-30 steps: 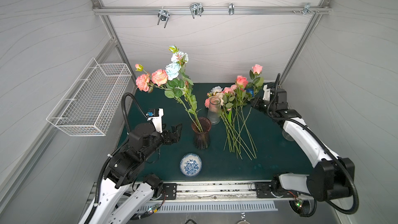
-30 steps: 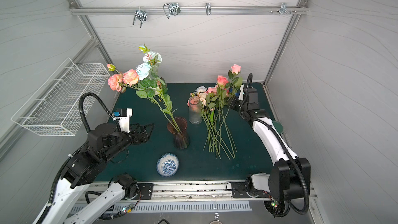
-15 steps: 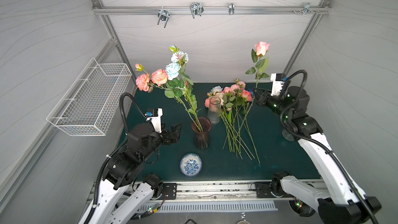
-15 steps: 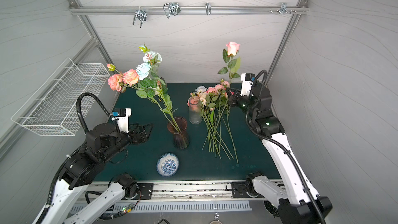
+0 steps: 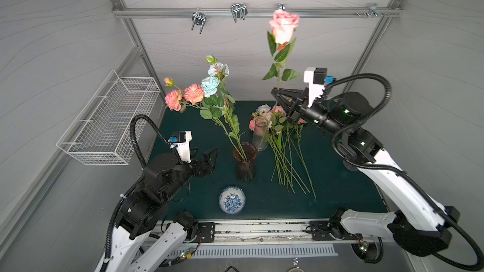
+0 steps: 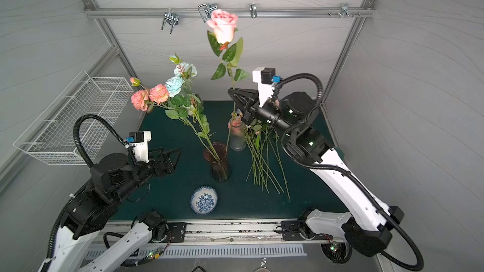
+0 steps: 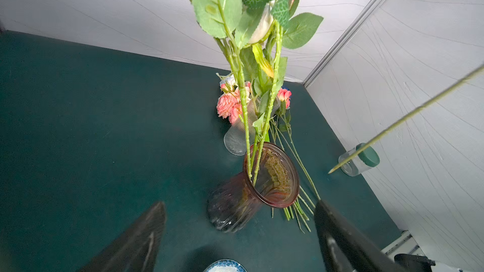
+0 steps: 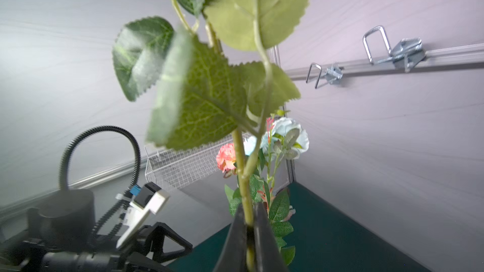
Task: Arrange flowers in a vase
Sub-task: Place the flower in the vase.
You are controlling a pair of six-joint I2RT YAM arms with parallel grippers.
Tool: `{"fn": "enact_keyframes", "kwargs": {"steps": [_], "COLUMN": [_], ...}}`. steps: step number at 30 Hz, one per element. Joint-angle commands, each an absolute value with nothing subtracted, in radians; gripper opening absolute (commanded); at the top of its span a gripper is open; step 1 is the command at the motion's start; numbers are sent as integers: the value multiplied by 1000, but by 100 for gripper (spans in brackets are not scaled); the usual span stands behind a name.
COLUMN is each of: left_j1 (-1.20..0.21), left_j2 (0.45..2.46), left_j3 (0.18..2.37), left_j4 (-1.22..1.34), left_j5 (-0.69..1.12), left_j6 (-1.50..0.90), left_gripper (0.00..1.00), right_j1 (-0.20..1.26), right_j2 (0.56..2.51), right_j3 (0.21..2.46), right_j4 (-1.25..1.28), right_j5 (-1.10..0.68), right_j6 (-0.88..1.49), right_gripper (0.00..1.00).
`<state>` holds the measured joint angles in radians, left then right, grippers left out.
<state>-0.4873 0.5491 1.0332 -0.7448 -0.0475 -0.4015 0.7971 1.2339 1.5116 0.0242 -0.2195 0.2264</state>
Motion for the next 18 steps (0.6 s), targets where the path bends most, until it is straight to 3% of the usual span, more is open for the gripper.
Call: {"fn": "enact_keyframes", "kwargs": {"steps": [1,6,16,18], "left_j1": [-490,-489,-489,-489], "left_j2": [538,541,539,544], "left_j3": [1078,1089,1067,1063], "left_j4": [-733,-742,-731,-727], "left_j5": [-38,-32,-20,-17], "left_j6": [-411,-411,-417,-419], "left_gripper": [91,91,91,91], "right_j1": [831,855,884,890], "right_j2": [1295,1344,1279,1255], "right_j3": [1479,1380,1120,1064], "right_j4": [151,272,282,264], "right_j5": [-191,-173,-139,-128], "right_j6": [189,174,177,191], "right_gripper": [0,0,0,19]}}
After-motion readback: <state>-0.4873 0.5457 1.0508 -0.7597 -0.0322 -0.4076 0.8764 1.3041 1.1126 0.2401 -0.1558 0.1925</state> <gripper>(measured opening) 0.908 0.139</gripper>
